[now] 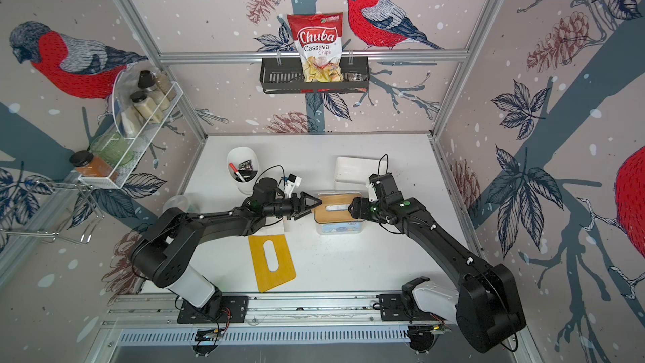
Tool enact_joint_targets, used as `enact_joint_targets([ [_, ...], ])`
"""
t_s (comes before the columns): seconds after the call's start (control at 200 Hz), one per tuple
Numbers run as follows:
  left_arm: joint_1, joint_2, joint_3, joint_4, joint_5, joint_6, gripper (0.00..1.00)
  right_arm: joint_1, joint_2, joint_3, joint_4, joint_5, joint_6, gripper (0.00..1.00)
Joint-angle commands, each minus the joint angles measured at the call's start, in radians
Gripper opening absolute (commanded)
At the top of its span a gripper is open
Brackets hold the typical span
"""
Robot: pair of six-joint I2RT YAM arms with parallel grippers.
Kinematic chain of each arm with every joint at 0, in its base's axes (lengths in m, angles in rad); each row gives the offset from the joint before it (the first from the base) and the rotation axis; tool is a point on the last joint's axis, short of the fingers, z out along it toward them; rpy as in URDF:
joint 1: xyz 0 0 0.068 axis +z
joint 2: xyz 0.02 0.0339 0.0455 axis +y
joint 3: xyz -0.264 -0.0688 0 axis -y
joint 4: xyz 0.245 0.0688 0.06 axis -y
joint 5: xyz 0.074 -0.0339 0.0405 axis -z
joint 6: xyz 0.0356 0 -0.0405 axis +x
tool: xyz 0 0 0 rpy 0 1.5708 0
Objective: Put the tissue paper into the tissue box
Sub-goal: Close the box lid on the tissue box.
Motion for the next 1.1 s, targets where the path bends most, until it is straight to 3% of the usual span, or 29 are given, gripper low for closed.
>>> enact_joint_targets([
  [0.0,-0.003,0.001,-0.002,0.048,0.009,0.005,0.79,0.013,-0.004,0.003,0.015,0.009,0.029,0.76],
  [0.49,-0.003,-0.009,-0.005,0.030,-0.005,0.016,0.79,0.079,-0.010,0.001,0.032,0.081,0.080,0.71],
  [0.645,-0.003,-0.021,-0.009,-0.012,-0.038,0.055,0.79,0.044,-0.014,-0.009,0.014,0.105,0.062,0.76],
  [0.835,-0.002,-0.015,-0.008,-0.019,-0.043,0.066,0.79,-0.026,-0.026,-0.032,0.039,0.034,0.036,0.81],
  [1.095,-0.002,-0.011,-0.002,-0.025,-0.042,0.071,0.79,-0.036,-0.004,-0.008,0.028,0.020,0.011,0.75],
])
